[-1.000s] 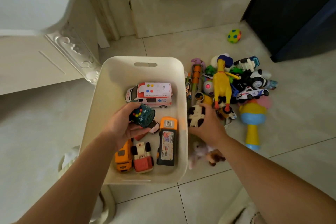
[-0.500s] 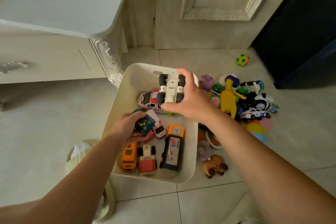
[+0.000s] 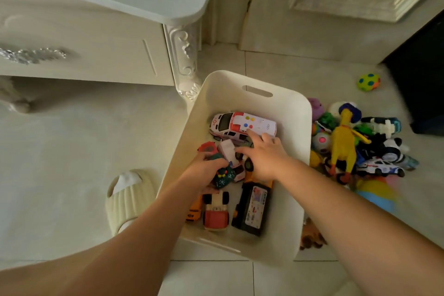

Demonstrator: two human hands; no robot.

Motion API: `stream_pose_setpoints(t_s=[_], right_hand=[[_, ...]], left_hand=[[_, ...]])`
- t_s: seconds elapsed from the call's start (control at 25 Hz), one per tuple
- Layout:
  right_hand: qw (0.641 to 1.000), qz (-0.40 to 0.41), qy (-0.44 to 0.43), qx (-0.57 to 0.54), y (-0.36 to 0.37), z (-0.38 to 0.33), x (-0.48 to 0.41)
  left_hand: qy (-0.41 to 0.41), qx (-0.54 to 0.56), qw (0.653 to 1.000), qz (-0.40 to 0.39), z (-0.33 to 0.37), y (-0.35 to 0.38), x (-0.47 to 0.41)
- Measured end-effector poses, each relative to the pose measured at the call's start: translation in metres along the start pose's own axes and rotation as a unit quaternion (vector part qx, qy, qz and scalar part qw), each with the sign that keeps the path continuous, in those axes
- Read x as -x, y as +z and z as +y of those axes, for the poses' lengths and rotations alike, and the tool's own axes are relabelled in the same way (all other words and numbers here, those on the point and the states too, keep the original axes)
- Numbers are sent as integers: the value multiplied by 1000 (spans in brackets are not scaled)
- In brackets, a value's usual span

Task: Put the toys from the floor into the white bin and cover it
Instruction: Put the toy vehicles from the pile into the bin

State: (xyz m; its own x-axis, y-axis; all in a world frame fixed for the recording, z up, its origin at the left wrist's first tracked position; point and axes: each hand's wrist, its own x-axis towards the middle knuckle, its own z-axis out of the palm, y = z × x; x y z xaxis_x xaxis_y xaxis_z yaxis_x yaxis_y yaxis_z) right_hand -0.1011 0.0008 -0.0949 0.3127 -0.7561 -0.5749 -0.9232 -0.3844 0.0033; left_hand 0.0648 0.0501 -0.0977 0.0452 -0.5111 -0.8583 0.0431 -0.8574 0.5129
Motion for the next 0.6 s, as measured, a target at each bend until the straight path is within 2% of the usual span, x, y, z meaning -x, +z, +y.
stream_pose_setpoints(t_s=[0.08, 0.12, 0.16, 0.32, 0.44, 0.6], right_hand=[[973, 22, 70, -219, 1, 6, -2], [949, 41, 106, -294, 1, 9, -5], [936, 47, 132, -324, 1, 9, -8], [950, -3, 145, -277, 2, 5, -10], [960, -4, 147, -237, 4, 5, -15], [948, 2, 223, -226, 6, -2, -27]], left_hand=[[-7, 1, 1000, -14, -3, 2, -3], [-14, 7, 1000, -22, -5, 3, -5], [-19, 17, 999, -27, -7, 3, -5], [-31, 24, 998, -44, -13, -1, -6], [-27, 9, 999, -46, -13, -2, -8], [-35, -3, 999, -40, -16, 3, -9]])
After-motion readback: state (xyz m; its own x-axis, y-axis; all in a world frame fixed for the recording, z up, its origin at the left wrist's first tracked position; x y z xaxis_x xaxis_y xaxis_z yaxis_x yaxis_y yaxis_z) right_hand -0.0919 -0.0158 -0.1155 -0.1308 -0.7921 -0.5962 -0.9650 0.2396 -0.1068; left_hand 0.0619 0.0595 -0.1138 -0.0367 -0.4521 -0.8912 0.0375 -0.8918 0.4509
